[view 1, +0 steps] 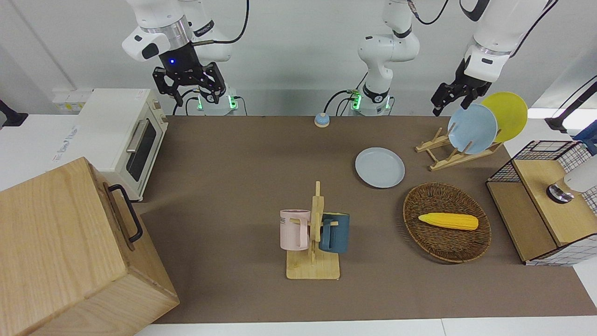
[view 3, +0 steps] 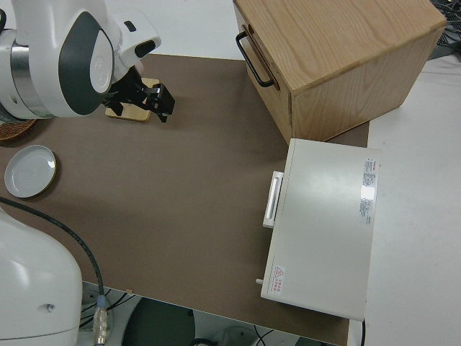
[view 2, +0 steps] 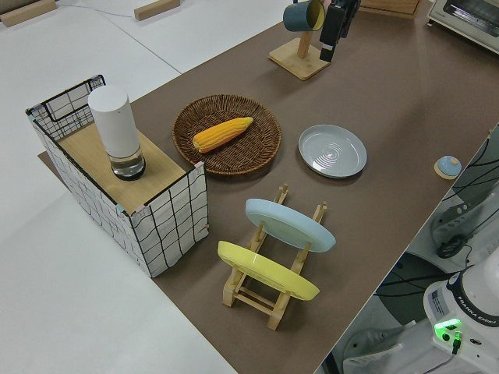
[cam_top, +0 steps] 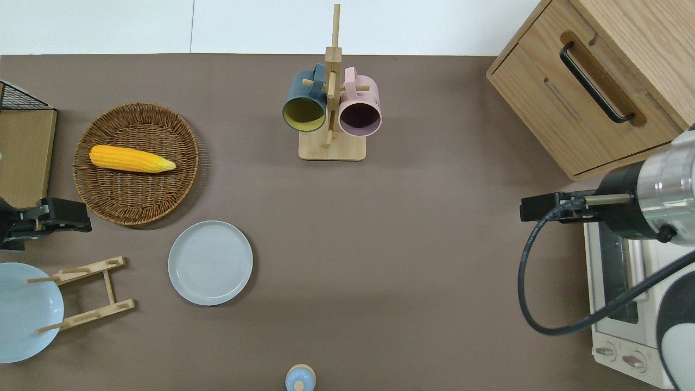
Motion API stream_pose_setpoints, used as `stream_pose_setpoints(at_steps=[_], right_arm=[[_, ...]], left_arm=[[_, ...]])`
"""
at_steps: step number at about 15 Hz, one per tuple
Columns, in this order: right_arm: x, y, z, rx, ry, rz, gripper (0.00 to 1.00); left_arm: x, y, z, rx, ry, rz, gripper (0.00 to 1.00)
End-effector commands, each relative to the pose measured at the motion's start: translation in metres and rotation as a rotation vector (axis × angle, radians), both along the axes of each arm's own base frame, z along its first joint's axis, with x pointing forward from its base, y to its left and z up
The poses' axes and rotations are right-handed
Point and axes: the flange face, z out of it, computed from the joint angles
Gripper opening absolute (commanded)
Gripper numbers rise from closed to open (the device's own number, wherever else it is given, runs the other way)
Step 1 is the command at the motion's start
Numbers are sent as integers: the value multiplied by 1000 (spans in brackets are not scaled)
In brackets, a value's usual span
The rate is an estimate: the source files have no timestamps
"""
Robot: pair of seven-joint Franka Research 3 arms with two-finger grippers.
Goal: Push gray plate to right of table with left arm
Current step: 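Move the left gripper down toward the gray plate's near edge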
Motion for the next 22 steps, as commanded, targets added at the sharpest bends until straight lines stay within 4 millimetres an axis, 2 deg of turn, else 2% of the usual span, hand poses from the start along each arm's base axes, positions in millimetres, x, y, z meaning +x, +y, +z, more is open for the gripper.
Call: stream_pose_setpoints(at_steps=[1,3,4,5,6,8,10,13,15,16,17,18,20,22], right_arm=[[1,0,3,18,2,-2,996],[1,0,3,18,2,-2,996],[1,0,3,18,2,-2,996],[1,0,3,18,2,-2,996],[1,0,3,18,0,-2,996],[1,0,3,18,0,-2,996],[1,0,3,18,2,-2,996],[1,0,3,18,2,-2,996],[1,0,3,18,2,-2,996],[1,0,3,18,2,-2,996],[1,0,3,18,0,-2,996],[1,0,3,18,0,-2,996],[1,0,3,18,2,-2,996],[1,0,3,18,0,-2,996]], left_arm=[[1,0,-29,-23,16,-10,991],[3,3,-33,-25,14,-55,991],[4,13,-36,-28,18,-59,991],[3,22,-46,-32,35,-65,991],[1,28,-67,-36,56,-97,991],[-4,45,-84,-46,67,-107,991],[-5,53,-97,-48,75,-118,989],[-13,79,-136,-55,83,-113,989],[-25,86,-152,-65,109,-96,979],[-29,79,-165,-67,126,-94,977],[-34,58,-182,-65,133,-103,977],[-41,54,-199,-68,139,-72,977],[-46,45,-217,-81,137,-68,977],[-52,27,-250,-103,103,-43,956]])
